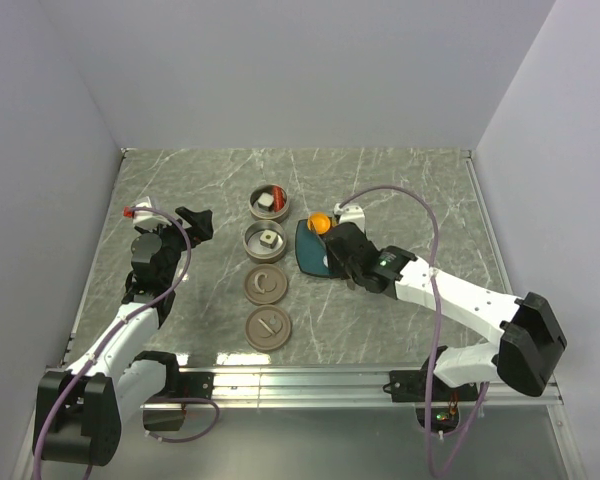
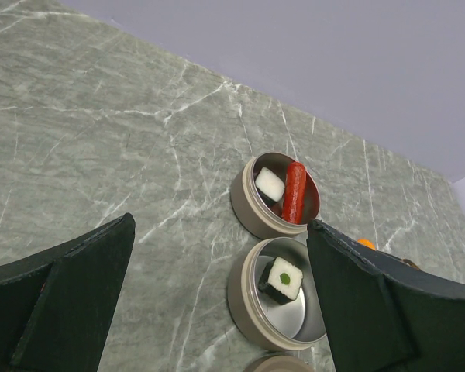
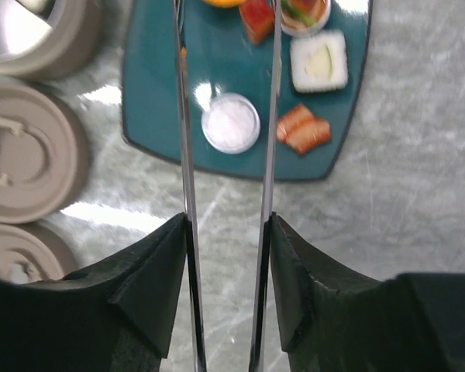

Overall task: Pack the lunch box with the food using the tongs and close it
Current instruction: Pick up the food using the clamp

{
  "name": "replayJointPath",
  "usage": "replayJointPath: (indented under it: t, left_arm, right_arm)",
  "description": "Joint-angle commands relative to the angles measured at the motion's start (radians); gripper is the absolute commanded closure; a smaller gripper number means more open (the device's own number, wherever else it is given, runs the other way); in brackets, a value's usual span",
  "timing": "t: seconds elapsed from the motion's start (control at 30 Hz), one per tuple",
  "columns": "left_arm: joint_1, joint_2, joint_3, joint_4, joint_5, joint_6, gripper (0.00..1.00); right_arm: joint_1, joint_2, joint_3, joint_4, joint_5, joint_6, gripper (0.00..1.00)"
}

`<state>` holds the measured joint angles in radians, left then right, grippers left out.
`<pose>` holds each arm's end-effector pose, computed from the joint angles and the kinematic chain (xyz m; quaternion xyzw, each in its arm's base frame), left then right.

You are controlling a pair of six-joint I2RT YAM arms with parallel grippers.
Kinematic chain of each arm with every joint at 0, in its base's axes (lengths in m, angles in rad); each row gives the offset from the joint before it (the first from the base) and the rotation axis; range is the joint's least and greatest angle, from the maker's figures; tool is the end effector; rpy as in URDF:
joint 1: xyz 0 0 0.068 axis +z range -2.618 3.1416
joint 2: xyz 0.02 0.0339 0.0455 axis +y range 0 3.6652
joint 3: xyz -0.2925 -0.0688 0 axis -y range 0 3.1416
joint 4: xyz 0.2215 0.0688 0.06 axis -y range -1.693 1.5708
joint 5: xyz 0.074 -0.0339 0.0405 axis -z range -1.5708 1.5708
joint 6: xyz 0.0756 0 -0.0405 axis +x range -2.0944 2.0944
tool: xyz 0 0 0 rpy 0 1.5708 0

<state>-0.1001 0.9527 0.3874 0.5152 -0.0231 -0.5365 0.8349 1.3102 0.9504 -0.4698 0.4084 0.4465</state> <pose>0.2182 -0.0202 0.2764 -0.1646 0.7056 -0.2077 0.6571 0.2034 0.1799 0.2685 -0.1041 0.9098 0.0605 0.3973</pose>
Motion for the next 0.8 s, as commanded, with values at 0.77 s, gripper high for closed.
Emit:
replayJointPath:
  t: [0.77]
  left_arm:
    - [0.003, -0.015, 0.022, 0.039, 0.014, 0.001, 0.01]
  right_arm:
    - [0.039, -0.114, 0.002, -0.05, 0.063, 0.032, 0.82]
